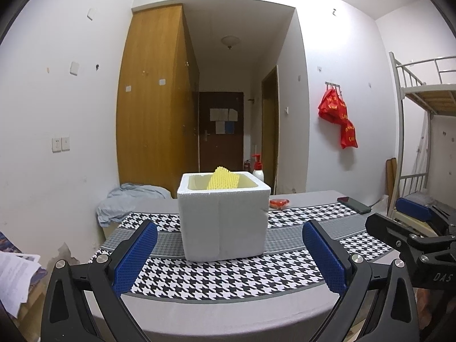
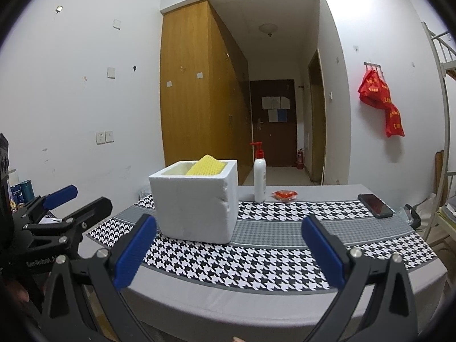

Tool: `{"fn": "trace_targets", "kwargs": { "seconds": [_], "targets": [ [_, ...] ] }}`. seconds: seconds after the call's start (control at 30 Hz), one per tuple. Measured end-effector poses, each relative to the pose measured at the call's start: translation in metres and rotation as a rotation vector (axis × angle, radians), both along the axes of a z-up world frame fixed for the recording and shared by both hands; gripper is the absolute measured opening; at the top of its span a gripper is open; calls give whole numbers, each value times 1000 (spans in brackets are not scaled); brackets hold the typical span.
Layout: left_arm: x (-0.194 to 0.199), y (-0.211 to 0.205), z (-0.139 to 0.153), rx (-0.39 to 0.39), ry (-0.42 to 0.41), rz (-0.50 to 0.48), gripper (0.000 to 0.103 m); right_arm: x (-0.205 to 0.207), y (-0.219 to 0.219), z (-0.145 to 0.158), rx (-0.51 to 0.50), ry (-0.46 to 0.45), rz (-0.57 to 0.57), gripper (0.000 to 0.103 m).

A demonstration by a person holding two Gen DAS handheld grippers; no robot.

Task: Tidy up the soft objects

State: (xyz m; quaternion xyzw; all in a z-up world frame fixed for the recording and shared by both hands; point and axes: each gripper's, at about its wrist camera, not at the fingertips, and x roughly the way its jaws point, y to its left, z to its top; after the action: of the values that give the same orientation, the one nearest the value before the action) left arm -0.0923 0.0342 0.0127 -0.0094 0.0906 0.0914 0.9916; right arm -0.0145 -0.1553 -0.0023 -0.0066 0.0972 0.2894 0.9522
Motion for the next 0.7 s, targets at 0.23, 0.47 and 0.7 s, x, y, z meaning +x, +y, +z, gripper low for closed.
{"fn": "trace_targets", "kwargs": {
  "seconds": [0.23, 0.47, 0.7],
  "targets": [
    [1, 1, -2, -3, 8, 3, 102, 1, 0, -1, -10, 6, -1, 103],
    [1, 1, -2, 0, 11, -3, 102, 0, -2, -1, -14, 2, -6, 103],
    [2, 0, -2, 1, 14, 0, 102, 0, -2, -1, -16, 8, -8, 103]
  ]
}}
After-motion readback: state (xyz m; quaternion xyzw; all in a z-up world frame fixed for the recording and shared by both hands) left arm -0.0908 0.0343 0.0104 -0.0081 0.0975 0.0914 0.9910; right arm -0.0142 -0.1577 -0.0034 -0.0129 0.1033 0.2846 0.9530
